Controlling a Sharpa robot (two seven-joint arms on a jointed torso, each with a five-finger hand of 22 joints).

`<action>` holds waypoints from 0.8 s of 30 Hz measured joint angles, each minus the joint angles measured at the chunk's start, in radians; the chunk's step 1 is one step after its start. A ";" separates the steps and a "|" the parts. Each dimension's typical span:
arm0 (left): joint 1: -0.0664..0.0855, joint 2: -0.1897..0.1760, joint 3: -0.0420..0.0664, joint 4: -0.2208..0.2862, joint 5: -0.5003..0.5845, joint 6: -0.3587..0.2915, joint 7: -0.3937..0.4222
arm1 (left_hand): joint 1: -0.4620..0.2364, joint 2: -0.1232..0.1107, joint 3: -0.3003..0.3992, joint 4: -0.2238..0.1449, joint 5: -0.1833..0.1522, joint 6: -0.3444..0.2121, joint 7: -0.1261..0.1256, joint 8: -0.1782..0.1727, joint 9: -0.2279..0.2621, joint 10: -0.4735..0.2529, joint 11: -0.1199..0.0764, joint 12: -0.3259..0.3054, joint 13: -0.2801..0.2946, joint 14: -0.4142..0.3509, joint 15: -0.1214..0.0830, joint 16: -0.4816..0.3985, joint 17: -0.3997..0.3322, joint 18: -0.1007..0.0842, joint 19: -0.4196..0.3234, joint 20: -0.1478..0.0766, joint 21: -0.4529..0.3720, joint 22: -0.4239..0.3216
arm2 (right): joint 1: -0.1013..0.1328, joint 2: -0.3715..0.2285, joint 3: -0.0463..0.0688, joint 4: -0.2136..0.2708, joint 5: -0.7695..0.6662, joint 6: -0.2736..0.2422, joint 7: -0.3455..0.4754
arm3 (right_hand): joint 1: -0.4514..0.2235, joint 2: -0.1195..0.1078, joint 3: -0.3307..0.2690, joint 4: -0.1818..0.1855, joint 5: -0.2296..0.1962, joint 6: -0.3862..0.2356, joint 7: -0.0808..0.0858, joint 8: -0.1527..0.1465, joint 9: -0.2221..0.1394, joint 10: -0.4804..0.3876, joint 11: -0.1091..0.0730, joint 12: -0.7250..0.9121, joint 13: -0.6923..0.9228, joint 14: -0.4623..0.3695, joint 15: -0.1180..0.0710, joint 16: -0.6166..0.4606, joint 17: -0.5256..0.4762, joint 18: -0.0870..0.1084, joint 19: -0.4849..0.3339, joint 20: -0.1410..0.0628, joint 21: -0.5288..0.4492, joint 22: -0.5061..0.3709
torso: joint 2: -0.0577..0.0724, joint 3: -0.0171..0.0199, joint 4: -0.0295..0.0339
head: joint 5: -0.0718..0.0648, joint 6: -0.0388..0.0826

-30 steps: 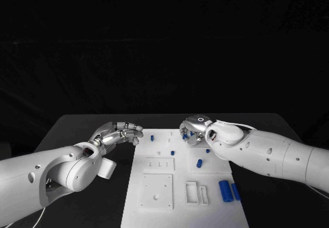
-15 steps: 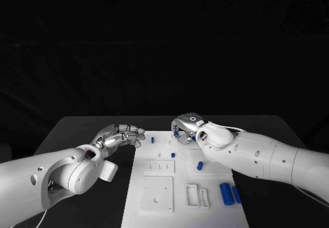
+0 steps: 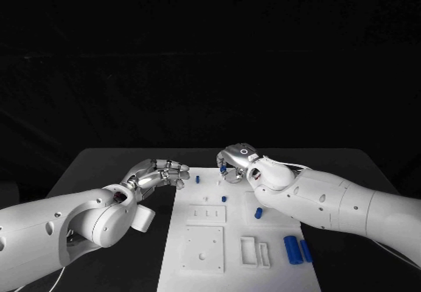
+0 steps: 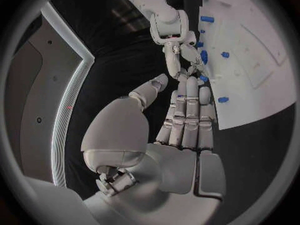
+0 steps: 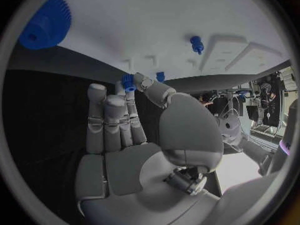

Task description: Assemble the parts on the task board

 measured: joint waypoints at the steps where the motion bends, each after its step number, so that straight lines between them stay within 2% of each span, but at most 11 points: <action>1: 0.000 0.000 0.000 0.000 0.000 0.000 0.000 | 0.000 0.000 0.000 0.000 0.000 0.000 0.000 0.000 0.000 0.000 0.000 0.000 0.000 0.000 0.000 0.000 0.000 0.000 0.000 0.000 0.000 0.000 | 0.000 0.001 0.000 -0.001 -0.001 -0.001 -0.001 | 0.000 0.000 0.000 0.000 0.000 0.000 0.000 0.000 0.000 0.000 0.000 0.000 0.000 0.000 0.000 0.000 0.000 0.000 0.000 0.000 0.000 0.000 | 0.000 -0.0001 0.0000 | 0.001 0.000; 16: 0.012 0.004 0.000 -0.001 0.001 0.001 -0.002 | 0.000 0.000 0.000 0.000 0.000 0.000 0.000 0.000 0.001 0.000 0.000 -0.004 0.000 0.000 0.000 0.004 -0.001 -0.001 0.000 0.000 0.000 -0.001 | 0.000 0.012 0.000 -0.018 -0.004 -0.004 -0.012 | 0.005 -0.004 0.003 0.003 -0.001 -0.001 0.000 -0.001 0.002 0.000 0.000 -0.003 -0.002 0.000 0.000 0.000 -0.001 0.000 -0.001 0.002 0.000 0.000 | 0.004 -0.0012 -0.0014 | 0.005 -0.005; 24: 0.014 0.001 0.000 -0.001 0.001 0.003 -0.002 | 0.000 0.000 0.003 0.003 0.000 0.000 0.000 0.000 0.001 0.000 0.000 -0.004 0.000 0.000 0.000 0.004 -0.002 -0.001 0.000 0.000 0.000 -0.001 | -0.004 0.015 -0.001 -0.019 -0.004 -0.003 -0.012 | 0.005 -0.004 0.003 0.003 -0.004 -0.001 0.001 -0.001 0.003 0.000 0.000 -0.004 -0.004 0.000 0.000 0.000 -0.001 0.000 -0.002 0.002 0.004 0.000 | 0.004 -0.0009 -0.0005 | 0.008 -0.015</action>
